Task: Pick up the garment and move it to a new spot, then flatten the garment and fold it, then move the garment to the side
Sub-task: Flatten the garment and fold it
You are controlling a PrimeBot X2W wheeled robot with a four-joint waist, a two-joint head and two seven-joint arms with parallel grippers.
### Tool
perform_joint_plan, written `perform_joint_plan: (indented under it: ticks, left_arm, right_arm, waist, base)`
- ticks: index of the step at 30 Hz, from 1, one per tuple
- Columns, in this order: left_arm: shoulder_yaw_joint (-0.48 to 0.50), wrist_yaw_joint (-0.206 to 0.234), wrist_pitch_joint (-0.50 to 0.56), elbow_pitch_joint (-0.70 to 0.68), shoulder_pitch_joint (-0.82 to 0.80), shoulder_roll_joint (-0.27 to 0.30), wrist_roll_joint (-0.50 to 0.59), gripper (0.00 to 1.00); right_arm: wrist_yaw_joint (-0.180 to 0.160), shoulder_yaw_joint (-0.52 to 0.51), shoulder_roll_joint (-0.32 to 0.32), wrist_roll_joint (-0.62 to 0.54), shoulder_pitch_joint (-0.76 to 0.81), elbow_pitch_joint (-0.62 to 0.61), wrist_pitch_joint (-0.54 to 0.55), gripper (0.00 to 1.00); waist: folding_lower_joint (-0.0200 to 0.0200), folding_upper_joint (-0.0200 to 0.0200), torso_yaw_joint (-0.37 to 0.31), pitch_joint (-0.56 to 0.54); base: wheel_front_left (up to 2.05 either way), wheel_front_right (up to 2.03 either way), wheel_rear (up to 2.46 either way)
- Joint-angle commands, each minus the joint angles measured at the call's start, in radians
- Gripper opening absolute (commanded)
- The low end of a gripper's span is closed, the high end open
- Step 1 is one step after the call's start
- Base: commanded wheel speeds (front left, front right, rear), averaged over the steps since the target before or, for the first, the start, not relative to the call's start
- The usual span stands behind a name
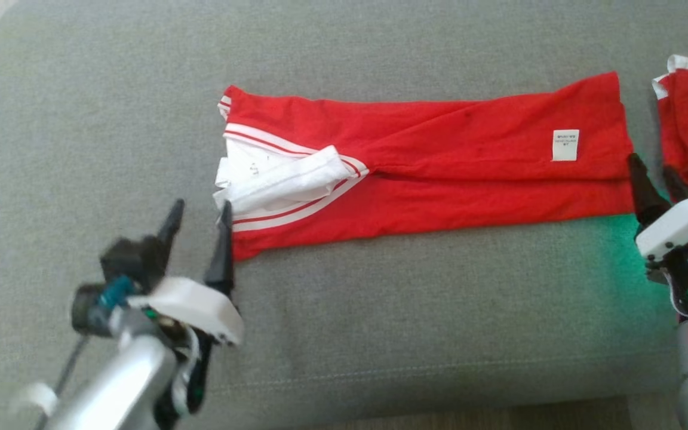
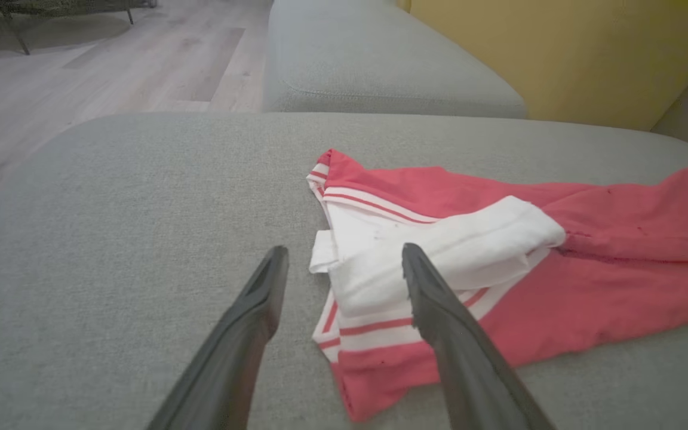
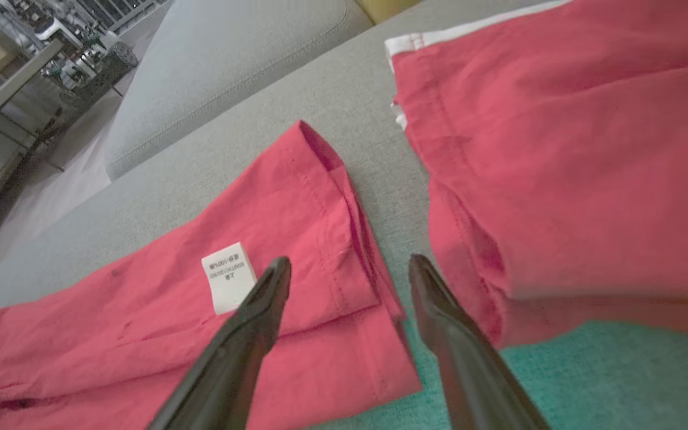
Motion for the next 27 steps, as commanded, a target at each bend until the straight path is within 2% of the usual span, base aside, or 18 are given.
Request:
perform_joint_plan:
  ticks: [1,4,5,7,13,19,24,25,26,27]
  left_arm:
    - [0.076,0.021,-0.012,-0.061,0.029,-0.013,0.071,1.00]
    - [0.121,0.032,-0.012,-0.097,0.083,-0.065,0.180,1.00]
    - [0.121,0.032,-0.012,-0.097,0.083,-0.065,0.180,1.00]
    - [0.139,0.031,-0.012,-0.107,0.104,-0.093,0.251,1.00]
    - [0.165,0.027,-0.012,-0.139,0.139,-0.160,0.428,1.00]
    - [0.172,0.015,-0.012,-0.145,0.181,-0.209,0.530,1.00]
    - [0.181,-0.010,-0.012,-0.127,0.205,-0.243,0.568,1.00]
    - [0.185,-0.015,-0.012,-0.125,0.207,-0.247,0.571,1.00]
    - [0.189,-0.019,-0.012,-0.123,0.208,-0.251,0.574,1.00]
    - [0.194,-0.024,-0.012,-0.122,0.209,-0.255,0.577,1.00]
  right_arm:
    - [0.000,-0.018,0.008,-0.018,-0.023,-0.027,-0.019,1.00]
    - [0.000,-0.056,0.020,-0.056,-0.055,0.013,-0.026,1.00]
    - [0.000,-0.056,0.020,-0.056,-0.055,0.013,-0.026,1.00]
    - [0.000,-0.079,0.021,-0.086,-0.081,0.055,-0.021,1.00]
    - [0.000,-0.151,-0.012,-0.210,-0.151,0.207,-0.023,1.00]
    - [0.000,-0.221,-0.052,-0.352,-0.196,0.359,-0.018,1.00]
    - [0.000,-0.261,-0.040,-0.412,-0.230,0.458,0.015,1.00]
    - [0.000,-0.260,-0.035,-0.413,-0.234,0.472,0.025,0.82]
    - [0.000,-0.260,-0.029,-0.410,-0.238,0.484,0.035,0.58]
    - [0.000,-0.256,-0.025,-0.407,-0.241,0.496,0.045,0.41]
  waist:
    - [0.0000,-0.0001,0.011,-0.009]
    - [0.0000,-0.0001,0.031,-0.016]
    - [0.0000,-0.0001,0.031,-0.016]
    - [0.0000,-0.0001,0.048,-0.020]
    - [0.0000,-0.0001,0.100,-0.024]
    - [0.0000,-0.0001,0.133,-0.028]
    - [0.0000,-0.0001,0.142,-0.029]
    - [0.0000,-0.0001,0.142,-0.029]
    - [0.0000,-0.0001,0.141,-0.029]
    - [0.0000,-0.0001,0.140,-0.029]
  base:
    - [0.00,0.00,0.00]
    - [0.00,0.00,0.00]
    - [0.00,0.00,0.00]
    - [0.00,0.00,0.00]
    - [0.00,0.00,0.00]
    - [0.00,0.00,0.00]
    - [0.00,0.00,0.00]
    - [0.00,0.00,0.00]
    - [0.00,0.00,0.00]
    - [0.00,0.00,0.00]
